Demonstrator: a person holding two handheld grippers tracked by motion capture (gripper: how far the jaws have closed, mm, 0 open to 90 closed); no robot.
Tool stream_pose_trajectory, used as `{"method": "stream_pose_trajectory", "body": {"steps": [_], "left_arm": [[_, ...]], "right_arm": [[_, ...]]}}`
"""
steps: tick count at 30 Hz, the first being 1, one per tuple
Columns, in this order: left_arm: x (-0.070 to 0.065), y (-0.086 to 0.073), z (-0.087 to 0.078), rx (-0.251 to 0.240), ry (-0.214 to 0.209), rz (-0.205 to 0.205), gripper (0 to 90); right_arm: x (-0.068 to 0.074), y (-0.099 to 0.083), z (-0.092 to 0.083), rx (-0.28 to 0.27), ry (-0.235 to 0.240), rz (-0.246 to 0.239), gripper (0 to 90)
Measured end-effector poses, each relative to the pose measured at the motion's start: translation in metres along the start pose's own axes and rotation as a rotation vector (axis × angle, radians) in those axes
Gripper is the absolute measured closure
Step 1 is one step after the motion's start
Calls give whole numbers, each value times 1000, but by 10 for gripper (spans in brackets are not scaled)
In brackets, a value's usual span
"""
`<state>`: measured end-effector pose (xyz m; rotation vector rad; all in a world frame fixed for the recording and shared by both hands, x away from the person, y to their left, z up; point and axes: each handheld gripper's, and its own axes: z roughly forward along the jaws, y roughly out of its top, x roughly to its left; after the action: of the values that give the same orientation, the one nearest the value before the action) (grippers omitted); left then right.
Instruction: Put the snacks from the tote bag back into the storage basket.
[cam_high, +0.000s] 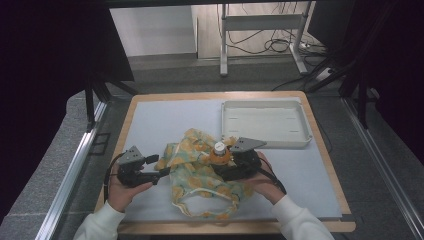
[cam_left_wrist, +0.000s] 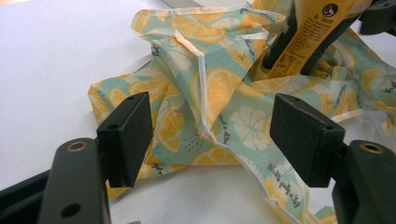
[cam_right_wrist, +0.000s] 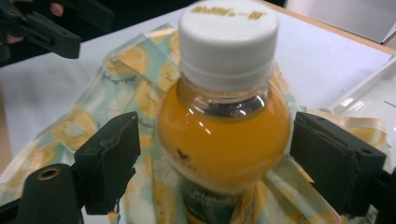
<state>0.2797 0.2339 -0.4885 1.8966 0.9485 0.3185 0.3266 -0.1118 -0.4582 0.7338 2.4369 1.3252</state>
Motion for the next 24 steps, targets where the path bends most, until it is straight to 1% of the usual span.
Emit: {"method": "stream_pose_trajectory", "body": {"steps": [3, 6, 8, 10, 12, 16, 24], "left_arm": [[1, -1, 2, 8, -1, 2, 305], [1, -2, 2, 10, 0, 0, 305], [1, -2, 1, 10, -1, 0, 305], [2, -2, 2, 13, -3, 2, 305], [2, -1, 2, 15, -4, 3, 305], [1, -1, 4, 17, -6, 6, 306], [1, -2, 5, 23, -7, 10, 306]], "right_arm": [[-1, 2, 6, 0, 2, 4, 159], [0, 3, 10, 7, 1, 4, 184], [1, 2, 12, 18, 8, 1, 225], [1, 2, 12, 14, -16, -13, 289], [-1, 2, 11, 17, -13, 4, 294], [-1, 2, 9, 23, -3, -10, 298], [0, 3, 9, 24, -11, -8, 300]]}}
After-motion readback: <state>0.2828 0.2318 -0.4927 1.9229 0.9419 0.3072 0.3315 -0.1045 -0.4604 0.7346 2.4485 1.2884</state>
